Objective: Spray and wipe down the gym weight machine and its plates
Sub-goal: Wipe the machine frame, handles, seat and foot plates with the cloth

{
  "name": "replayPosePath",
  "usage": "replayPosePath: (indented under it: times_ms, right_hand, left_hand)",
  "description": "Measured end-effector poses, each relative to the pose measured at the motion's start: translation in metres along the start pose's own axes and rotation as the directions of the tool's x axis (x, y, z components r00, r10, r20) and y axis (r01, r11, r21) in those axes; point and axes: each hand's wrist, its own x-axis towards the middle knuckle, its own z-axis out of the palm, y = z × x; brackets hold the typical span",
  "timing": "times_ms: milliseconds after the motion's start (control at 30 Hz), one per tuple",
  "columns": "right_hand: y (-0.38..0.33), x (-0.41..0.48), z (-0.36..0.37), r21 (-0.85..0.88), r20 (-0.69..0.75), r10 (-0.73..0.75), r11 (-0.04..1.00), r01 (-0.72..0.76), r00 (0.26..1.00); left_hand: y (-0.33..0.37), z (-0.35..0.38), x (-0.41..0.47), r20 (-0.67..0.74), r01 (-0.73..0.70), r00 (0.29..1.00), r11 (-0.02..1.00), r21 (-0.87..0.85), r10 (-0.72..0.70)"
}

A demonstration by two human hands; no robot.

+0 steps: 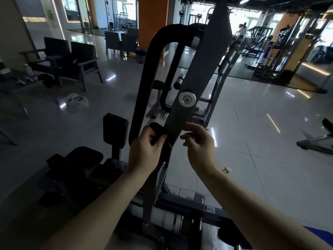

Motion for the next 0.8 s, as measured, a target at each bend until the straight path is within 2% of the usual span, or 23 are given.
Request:
replayPosePath:
  times_ms: [133, 233, 300, 367, 433, 500, 567, 700, 800]
  right_hand:
    - [-0.001, 0.005, 0.0, -0.007, -0.004, -0.008, 1.0, 0.008, 1.0]
    - [-0.001, 0.008, 0.0, -0.006, -0.008, -0.007, 1.0, 0.007, 1.0]
    - [0.0, 0.009, -0.001, -0.019, -0.006, -0.014, 1.0, 0.014, 1.0]
    - [0.004, 0.008, -0.002, -0.023, -0.007, -0.006, 1.0, 0.006, 1.0]
    - [0.007, 0.004, -0.002, -0.025, 0.015, 0.026, 0.999, -0.025, 1.0]
    - [0.009, 0.001, 0.0, -0.022, 0.026, 0.041, 0.999, -0.041, 0.999]
    - [0.009, -0.001, 0.001, -0.02, 0.02, 0.043, 0.999, -0.043, 0.999]
    - [0.01, 0.001, 0.003, -0.041, 0.003, 0.038, 0.998, -0.038, 0.999]
    - [0.012, 0.0, 0.0, -0.06, 0.014, 0.032, 0.998, -0.031, 0.999]
  left_hand:
    - [0.036, 0.003, 0.024, -0.083, -0.093, 0.993, 0.992, -0.08, 0.086]
    - [0.056, 0.009, 0.034, -0.136, -0.186, 0.975, 0.981, -0.048, 0.178]
    - [0.046, 0.01, 0.028, -0.113, -0.198, 0.974, 0.98, -0.011, 0.196]
    - [0.023, 0.008, 0.011, -0.055, -0.148, 0.987, 0.988, 0.043, 0.15]
    - [0.001, 0.002, -0.008, -0.02, -0.029, 0.999, 0.997, 0.074, 0.03]
    - [-0.01, -0.004, -0.018, -0.008, 0.058, 0.998, 0.996, 0.07, -0.058]
    - [-0.009, -0.008, -0.016, 0.01, 0.078, 0.997, 0.996, 0.037, -0.079]
    - [0.034, 0.001, 0.016, -0.009, -0.01, 1.0, 0.995, -0.103, 0.009]
    - [0.06, 0.009, 0.035, -0.109, -0.127, 0.988, 0.981, -0.147, 0.112]
